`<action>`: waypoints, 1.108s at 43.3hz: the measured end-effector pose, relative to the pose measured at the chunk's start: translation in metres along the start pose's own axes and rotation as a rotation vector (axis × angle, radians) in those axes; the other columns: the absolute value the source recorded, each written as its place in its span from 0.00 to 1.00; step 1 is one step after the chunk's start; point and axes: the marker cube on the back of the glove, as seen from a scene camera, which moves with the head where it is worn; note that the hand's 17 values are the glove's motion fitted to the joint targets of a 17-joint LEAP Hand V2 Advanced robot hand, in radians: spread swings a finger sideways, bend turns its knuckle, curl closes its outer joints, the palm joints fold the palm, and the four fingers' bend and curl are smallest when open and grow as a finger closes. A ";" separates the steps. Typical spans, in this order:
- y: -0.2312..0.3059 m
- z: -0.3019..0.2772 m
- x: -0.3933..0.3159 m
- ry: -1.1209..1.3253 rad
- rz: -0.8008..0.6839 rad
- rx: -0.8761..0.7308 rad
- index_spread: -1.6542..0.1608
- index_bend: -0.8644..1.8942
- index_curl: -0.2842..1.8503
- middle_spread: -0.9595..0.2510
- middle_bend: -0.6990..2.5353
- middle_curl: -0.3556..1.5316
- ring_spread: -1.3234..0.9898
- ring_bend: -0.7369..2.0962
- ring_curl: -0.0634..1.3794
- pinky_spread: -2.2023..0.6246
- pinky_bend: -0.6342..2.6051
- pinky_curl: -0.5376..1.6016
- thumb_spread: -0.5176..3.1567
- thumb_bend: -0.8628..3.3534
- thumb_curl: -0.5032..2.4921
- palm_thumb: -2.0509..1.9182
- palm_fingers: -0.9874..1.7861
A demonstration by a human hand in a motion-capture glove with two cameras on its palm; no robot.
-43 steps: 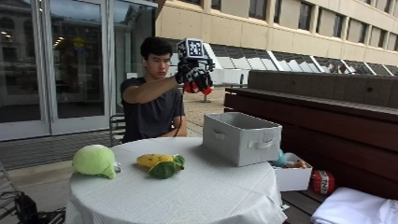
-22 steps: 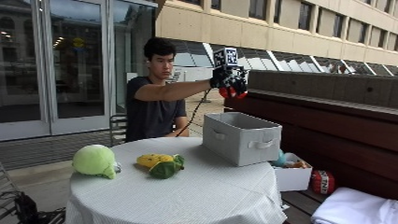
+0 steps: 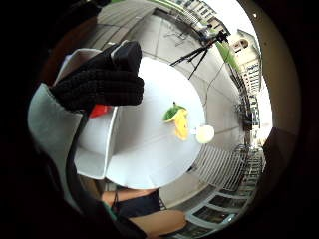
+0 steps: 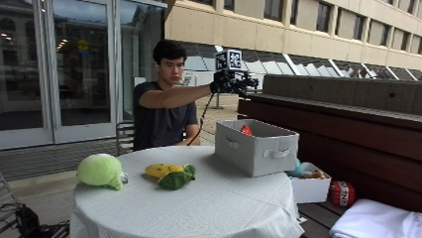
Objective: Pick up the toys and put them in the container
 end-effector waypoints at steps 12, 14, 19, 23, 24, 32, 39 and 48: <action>0.019 0.002 0.130 0.050 0.096 0.006 0.73 0.34 0.31 0.69 0.28 0.46 0.54 0.45 0.29 0.78 0.58 0.45 0.44 0.20 0.33 0.52 0.31; 0.020 0.005 0.154 0.055 0.104 -0.003 0.73 0.34 0.30 0.70 0.28 0.46 0.54 0.45 0.28 0.78 0.58 0.45 0.44 0.20 0.33 0.52 0.30; 0.026 0.020 0.198 0.082 0.178 -0.007 0.73 0.34 0.28 0.71 0.28 0.46 0.55 0.44 0.28 0.79 0.57 0.44 0.43 0.20 0.32 0.52 0.31; 0.030 0.043 0.231 0.075 0.295 -0.062 0.74 0.32 0.26 0.71 0.29 0.46 0.55 0.44 0.28 0.79 0.56 0.43 0.43 0.20 0.31 0.51 0.30; 0.030 0.048 0.236 0.074 0.375 -0.084 0.74 0.33 0.26 0.71 0.29 0.46 0.55 0.44 0.28 0.79 0.56 0.43 0.43 0.20 0.31 0.51 0.30; 0.038 0.103 0.289 0.101 0.333 -0.116 0.75 0.33 0.23 0.72 0.30 0.45 0.56 0.41 0.27 0.80 0.54 0.42 0.42 0.19 0.30 0.51 0.27; 0.041 0.154 0.317 0.090 0.400 -0.145 0.76 0.32 0.21 0.73 0.28 0.44 0.57 0.36 0.24 0.80 0.53 0.42 0.40 0.19 0.29 0.50 0.25; 0.055 0.213 0.325 0.054 0.386 -0.256 0.76 0.32 0.19 0.74 0.28 0.43 0.57 0.33 0.24 0.81 0.52 0.41 0.39 0.19 0.28 0.50 0.26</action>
